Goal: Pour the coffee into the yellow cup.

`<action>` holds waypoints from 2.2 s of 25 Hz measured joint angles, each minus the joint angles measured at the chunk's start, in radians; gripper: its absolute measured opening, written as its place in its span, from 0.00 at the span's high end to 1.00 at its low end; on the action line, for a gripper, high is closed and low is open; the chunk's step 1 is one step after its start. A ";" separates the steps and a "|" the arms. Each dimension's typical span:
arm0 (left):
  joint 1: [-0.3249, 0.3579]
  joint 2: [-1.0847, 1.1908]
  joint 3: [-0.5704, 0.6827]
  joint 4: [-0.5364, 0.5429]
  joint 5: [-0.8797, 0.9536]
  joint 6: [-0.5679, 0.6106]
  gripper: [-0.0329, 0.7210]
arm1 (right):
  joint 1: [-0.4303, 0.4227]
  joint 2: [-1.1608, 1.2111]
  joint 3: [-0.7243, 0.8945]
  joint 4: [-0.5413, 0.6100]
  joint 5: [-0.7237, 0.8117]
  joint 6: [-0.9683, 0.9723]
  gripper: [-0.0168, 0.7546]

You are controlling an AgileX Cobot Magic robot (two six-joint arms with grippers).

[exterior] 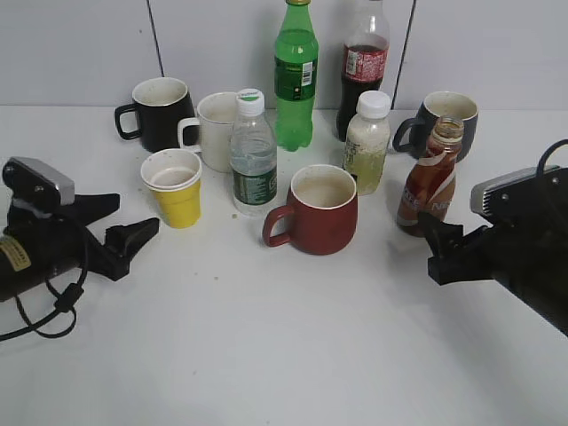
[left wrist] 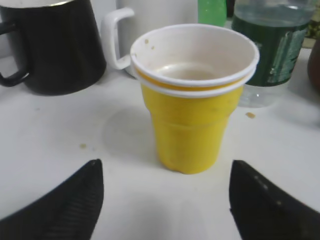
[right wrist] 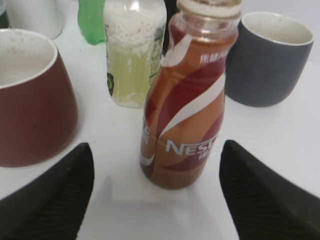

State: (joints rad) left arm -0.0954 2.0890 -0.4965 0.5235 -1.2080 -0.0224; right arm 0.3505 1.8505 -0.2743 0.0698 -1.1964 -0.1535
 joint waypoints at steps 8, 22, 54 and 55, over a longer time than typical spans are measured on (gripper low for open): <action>0.000 0.099 -0.138 0.113 0.000 -0.008 0.15 | 0.000 0.008 0.000 0.000 -0.011 0.023 0.22; -0.061 0.213 -0.337 0.157 -0.001 -0.078 0.15 | 0.000 0.008 0.000 0.019 -0.012 0.057 0.22; -0.073 0.091 -0.322 0.095 0.016 -0.134 0.50 | 0.000 0.008 -0.002 0.023 -0.012 0.099 0.21; -0.073 0.077 -0.306 0.095 0.016 -0.135 0.50 | 0.000 0.008 -0.003 0.023 -0.012 0.100 0.21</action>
State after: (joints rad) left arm -0.1688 2.1659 -0.8024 0.6181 -1.1924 -0.1573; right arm 0.3505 1.8584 -0.2774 0.0926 -1.2083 -0.0532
